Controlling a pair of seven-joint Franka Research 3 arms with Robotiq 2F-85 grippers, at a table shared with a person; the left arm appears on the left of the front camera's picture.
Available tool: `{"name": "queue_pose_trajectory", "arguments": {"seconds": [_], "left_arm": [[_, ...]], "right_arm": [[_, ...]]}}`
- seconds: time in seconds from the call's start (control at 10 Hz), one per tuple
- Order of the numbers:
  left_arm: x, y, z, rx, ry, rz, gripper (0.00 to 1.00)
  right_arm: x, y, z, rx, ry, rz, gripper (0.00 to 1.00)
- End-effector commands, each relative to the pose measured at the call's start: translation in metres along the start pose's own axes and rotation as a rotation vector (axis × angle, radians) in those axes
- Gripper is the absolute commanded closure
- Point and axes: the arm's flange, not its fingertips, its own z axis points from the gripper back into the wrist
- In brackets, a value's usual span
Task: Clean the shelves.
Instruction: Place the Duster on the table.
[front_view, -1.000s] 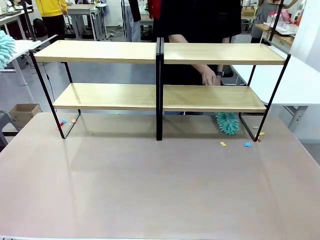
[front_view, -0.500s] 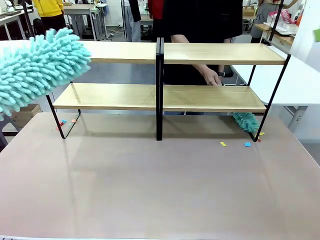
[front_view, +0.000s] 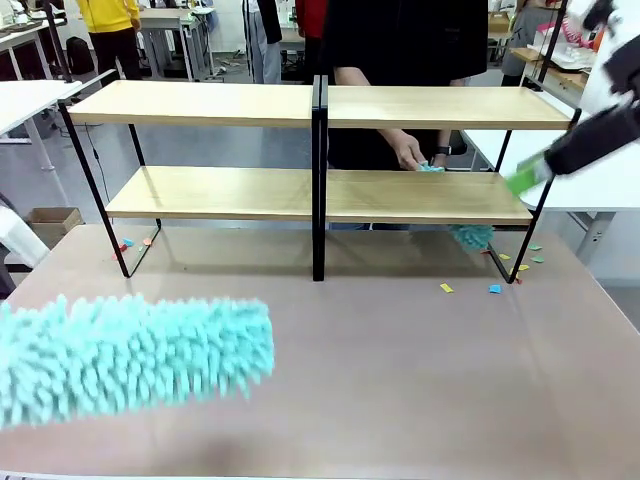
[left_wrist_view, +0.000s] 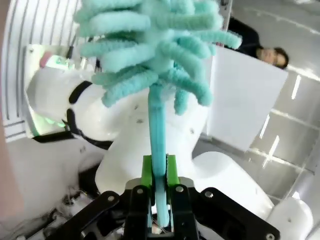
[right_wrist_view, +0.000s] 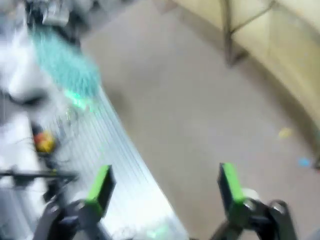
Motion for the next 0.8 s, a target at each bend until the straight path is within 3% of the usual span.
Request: {"name": "queue_pose_trajectory", "arguments": {"seconds": [0.0, 0.2, 0.4, 0.5, 0.6, 0.7], "left_arm": [[-0.044, -0.016, 0.042, -0.007, 0.057, 0.029, 0.88], [-0.028, 0.019, 0.051, -0.024, 0.034, -0.048, 0.88], [-0.021, 0.046, 0.053, -0.026, -0.005, -0.048, 0.88], [-0.017, 0.056, 0.052, -0.012, -0.052, -0.020, 0.88], [-0.013, 0.066, 0.050, -0.017, -0.080, -0.008, 0.88], [-0.010, 0.071, 0.048, 0.002, -0.125, 0.005, 0.88]], "right_arm": [[-0.019, -0.006, -0.009, 0.011, 0.157, 0.101, 0.00], [-0.054, -0.041, -0.044, 0.218, 0.135, -0.185, 0.00], [-0.087, -0.066, -0.056, 0.141, 0.151, -0.378, 0.00], [-0.091, -0.073, -0.059, 0.125, 0.135, -0.416, 0.00], [-0.079, -0.061, -0.051, 0.155, 0.180, -0.276, 0.00], [-0.079, -0.061, -0.051, 0.155, 0.180, -0.276, 0.00]]}}
